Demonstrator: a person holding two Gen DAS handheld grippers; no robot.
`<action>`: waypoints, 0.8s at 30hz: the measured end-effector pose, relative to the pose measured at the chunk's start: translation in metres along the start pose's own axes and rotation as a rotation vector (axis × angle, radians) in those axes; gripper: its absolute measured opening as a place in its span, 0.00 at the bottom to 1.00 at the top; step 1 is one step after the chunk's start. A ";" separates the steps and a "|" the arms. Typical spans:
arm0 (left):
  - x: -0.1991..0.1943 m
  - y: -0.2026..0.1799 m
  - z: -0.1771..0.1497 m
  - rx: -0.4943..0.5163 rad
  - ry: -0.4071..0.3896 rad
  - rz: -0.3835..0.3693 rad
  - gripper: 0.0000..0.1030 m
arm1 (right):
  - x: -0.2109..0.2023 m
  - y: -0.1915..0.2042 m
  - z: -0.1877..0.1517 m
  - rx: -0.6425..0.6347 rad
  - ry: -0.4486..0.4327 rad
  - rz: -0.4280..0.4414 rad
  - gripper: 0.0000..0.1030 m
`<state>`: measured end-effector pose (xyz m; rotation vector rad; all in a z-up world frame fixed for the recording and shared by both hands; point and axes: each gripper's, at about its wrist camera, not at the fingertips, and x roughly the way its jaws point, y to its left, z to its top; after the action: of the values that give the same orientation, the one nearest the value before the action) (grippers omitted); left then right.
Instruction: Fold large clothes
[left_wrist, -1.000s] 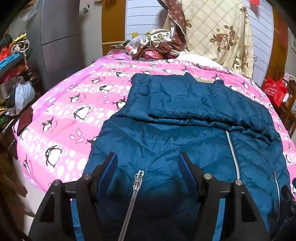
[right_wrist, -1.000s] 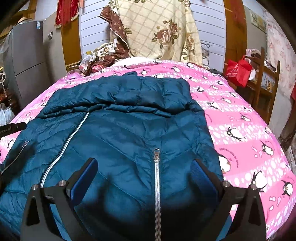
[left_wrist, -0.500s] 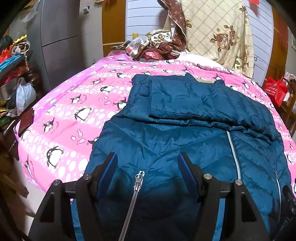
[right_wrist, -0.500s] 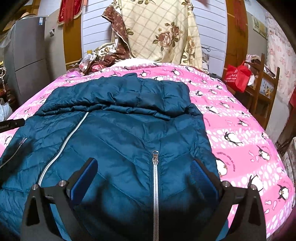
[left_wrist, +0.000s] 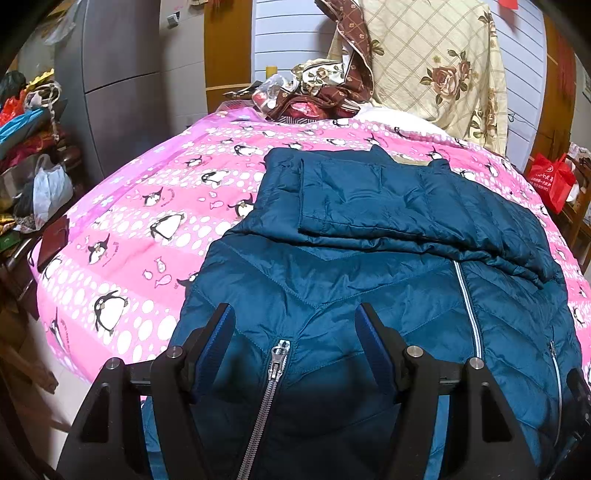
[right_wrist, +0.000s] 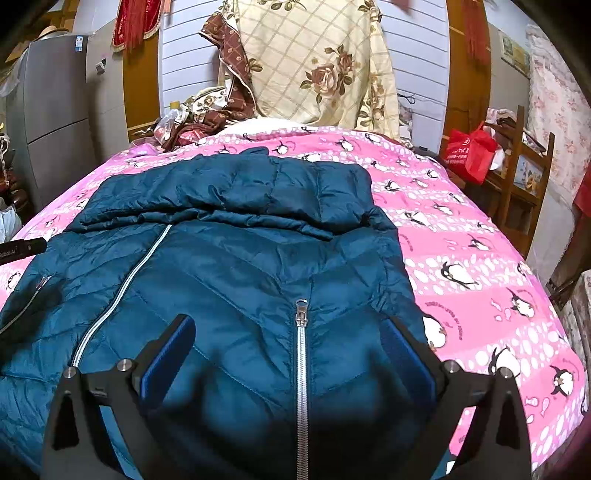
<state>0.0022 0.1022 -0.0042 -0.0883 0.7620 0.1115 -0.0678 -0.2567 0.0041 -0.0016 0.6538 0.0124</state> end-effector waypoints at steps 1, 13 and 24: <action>0.000 0.000 0.000 0.000 0.001 0.000 0.48 | 0.000 0.000 0.000 -0.001 0.001 0.000 0.99; 0.001 0.003 -0.001 -0.007 0.003 -0.002 0.48 | 0.005 0.002 -0.002 -0.019 0.023 -0.012 0.99; -0.011 0.003 -0.002 -0.019 -0.048 -0.045 0.48 | 0.013 0.004 -0.004 -0.031 0.069 -0.054 0.99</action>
<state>-0.0073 0.1045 0.0020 -0.1201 0.7107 0.0779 -0.0603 -0.2530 -0.0066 -0.0498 0.7225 -0.0298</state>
